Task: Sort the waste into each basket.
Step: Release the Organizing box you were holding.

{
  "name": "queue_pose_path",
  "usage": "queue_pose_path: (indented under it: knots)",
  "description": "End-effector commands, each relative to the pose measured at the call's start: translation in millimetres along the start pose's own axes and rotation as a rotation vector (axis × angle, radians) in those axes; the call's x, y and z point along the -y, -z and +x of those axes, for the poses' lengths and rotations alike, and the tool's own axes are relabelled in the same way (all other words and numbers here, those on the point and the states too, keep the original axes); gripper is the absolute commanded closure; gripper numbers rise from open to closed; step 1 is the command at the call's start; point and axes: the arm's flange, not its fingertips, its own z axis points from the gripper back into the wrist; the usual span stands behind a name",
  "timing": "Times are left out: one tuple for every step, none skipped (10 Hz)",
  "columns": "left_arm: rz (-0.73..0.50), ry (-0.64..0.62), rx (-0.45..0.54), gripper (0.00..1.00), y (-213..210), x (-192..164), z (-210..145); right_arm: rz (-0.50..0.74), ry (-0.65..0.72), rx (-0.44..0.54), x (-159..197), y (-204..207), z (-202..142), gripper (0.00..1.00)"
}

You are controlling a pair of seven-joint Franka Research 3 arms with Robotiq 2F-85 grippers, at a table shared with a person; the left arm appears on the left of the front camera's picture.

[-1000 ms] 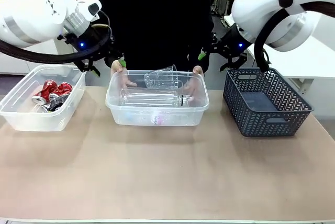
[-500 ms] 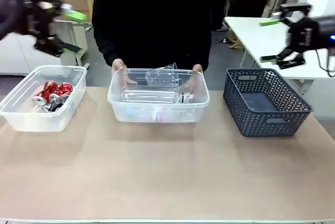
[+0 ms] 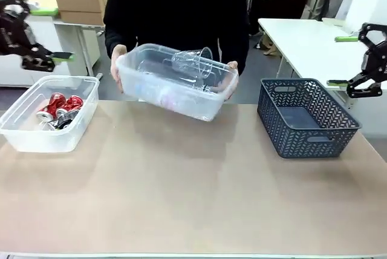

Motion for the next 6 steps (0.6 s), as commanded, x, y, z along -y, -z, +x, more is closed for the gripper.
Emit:
queue_pose_path:
  knots:
    - [0.041, 0.027, -0.021, 0.00, 3.9, 10.0, 1.3, 0.014, -0.038, -0.027, -10.5, 5.1, 1.2, 0.00]
    - [0.041, 0.027, -0.021, 0.00, 3.9, 10.0, 1.3, 0.014, -0.038, -0.027, -10.5, 5.1, 1.2, 0.00]
    - [0.041, 0.027, -0.021, 0.00, 3.9, 10.0, 1.3, 0.014, -0.038, -0.027, -10.5, 5.1, 1.2, 0.00]
    - [0.041, 0.027, -0.021, 0.00, 3.9, 10.0, 1.3, 0.014, -0.038, -0.027, -10.5, 5.1, 1.2, 0.00]
    - [0.041, 0.027, -0.021, 0.00, 3.9, 10.0, 1.3, 0.014, -0.038, -0.027, -10.5, 5.1, 1.2, 0.00]
    - [0.041, 0.027, -0.021, 0.00, 3.9, 10.0, 1.3, 0.014, -0.038, -0.027, -10.5, 5.1, 1.2, 0.00]
